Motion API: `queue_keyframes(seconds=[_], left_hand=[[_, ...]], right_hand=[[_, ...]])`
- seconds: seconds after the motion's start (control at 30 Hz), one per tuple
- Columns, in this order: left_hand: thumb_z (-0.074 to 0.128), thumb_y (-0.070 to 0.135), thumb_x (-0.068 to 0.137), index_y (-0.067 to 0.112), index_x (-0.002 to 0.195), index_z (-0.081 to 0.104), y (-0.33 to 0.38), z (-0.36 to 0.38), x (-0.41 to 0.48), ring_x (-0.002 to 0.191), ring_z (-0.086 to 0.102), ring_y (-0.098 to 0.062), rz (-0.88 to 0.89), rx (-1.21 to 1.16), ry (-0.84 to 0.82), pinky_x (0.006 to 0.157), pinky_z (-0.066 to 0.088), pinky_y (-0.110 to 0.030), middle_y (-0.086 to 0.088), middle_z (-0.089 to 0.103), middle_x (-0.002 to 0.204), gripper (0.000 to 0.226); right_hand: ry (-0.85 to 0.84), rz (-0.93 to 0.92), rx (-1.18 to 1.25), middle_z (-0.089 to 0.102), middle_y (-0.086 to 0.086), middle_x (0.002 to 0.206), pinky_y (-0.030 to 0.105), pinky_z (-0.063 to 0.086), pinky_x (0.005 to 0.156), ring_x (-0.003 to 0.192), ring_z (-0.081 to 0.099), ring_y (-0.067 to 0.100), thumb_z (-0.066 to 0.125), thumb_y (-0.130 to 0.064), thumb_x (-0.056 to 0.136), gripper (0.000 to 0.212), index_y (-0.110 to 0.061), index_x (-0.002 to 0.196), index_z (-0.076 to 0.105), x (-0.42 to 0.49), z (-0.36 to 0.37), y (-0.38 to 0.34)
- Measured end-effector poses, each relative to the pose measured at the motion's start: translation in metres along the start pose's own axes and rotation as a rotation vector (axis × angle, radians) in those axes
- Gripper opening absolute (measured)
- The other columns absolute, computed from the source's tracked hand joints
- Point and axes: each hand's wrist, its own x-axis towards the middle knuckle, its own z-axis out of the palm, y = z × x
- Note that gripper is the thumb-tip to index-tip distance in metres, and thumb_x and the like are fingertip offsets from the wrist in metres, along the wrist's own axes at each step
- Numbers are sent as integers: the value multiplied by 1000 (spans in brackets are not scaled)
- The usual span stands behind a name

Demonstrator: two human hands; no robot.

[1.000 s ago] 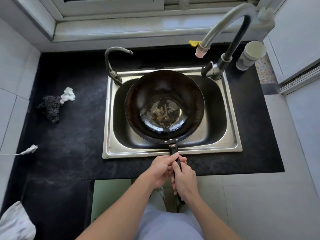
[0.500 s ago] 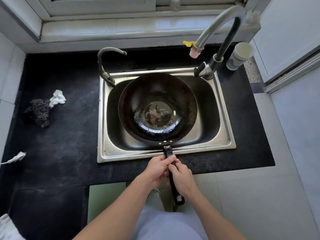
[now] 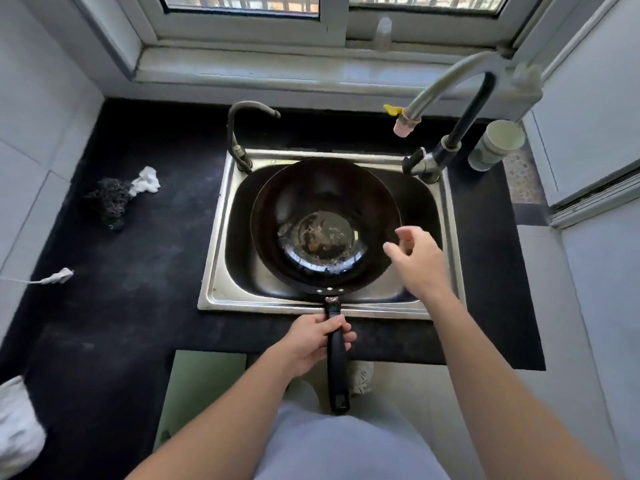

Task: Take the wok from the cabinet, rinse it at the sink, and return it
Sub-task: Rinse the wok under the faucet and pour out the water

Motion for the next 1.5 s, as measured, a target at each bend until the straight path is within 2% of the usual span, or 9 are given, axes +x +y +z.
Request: queue_keyframes(seconds=[0.1, 0.17, 0.27, 0.33, 0.43, 0.6, 0.7, 0.9, 1.5], left_hand=[[63, 14, 95, -3, 96, 67, -2, 3, 0, 88, 71, -28, 8, -34, 29, 82, 59, -38, -16, 72, 87, 18], [64, 14, 95, -3, 95, 68, -4, 5, 0, 82, 69, -27, 12, -41, 45, 82, 59, -38, -16, 71, 85, 18], [64, 14, 94, -3, 97, 68, -6, 5, 3, 81, 68, -25, 20, -63, 55, 88, 57, -40, -13, 70, 82, 17], [64, 14, 94, -2, 97, 68, -7, 6, 4, 80, 67, -24, 22, -66, 56, 92, 56, -42, -12, 69, 82, 16], [65, 14, 94, 0, 95, 69, -9, 6, 4, 78, 67, -24, 24, -71, 55, 96, 54, -45, -12, 69, 84, 14], [65, 14, 94, -2, 100, 69, -8, 5, 4, 84, 66, -26, 16, -67, 51, 100, 52, -49, -13, 69, 88, 17], [65, 14, 94, -3, 102, 68, -7, 5, 3, 84, 67, -25, 17, -58, 56, 97, 54, -48, -13, 70, 88, 19], [65, 13, 94, -3, 102, 69, -6, 4, 3, 85, 67, -24, 17, -53, 50, 95, 55, -46, -13, 70, 89, 18], [65, 13, 93, -5, 106, 68, -2, 5, -1, 84, 68, -23, 1, -50, 54, 87, 58, -40, -14, 70, 90, 22]], right_hand=[[14, -30, 72, 51, 5, 147, 31, 38, 110, 135, 48, 21, 66, -27, 92, 62, -13, 147, 44, 41, -22, -12], [25, -51, 122, 49, 7, 150, 38, 34, 119, 140, 44, 22, 67, -29, 86, 69, -13, 149, 42, 68, -33, -21], [14, -60, 124, 50, 4, 146, 33, 32, 117, 138, 44, 20, 67, -23, 83, 71, -14, 148, 41, 98, -41, -32], [-9, -16, 127, 43, 7, 154, 36, 30, 120, 143, 40, 22, 67, -19, 84, 80, -12, 155, 30, 111, -42, -37], [-39, 6, 93, 46, 6, 153, 43, 34, 119, 140, 43, 25, 65, -20, 82, 82, -17, 155, 29, 119, -42, -38], [-89, -11, 72, 38, 10, 159, 40, 31, 120, 146, 37, 26, 65, -8, 86, 88, -17, 160, 19, 115, -44, -38], [-117, -40, 7, 37, 9, 160, 40, 31, 118, 148, 34, 27, 64, -7, 87, 82, -18, 158, 23, 116, -44, -38], [-130, -50, -43, 27, 6, 166, 35, 24, 120, 153, 25, 24, 62, -7, 92, 87, -18, 161, 11, 116, -42, -38], [-159, -60, -52, 19, 5, 168, 38, 21, 122, 154, 20, 24, 63, -7, 91, 89, -16, 161, 9, 116, -41, -40]])
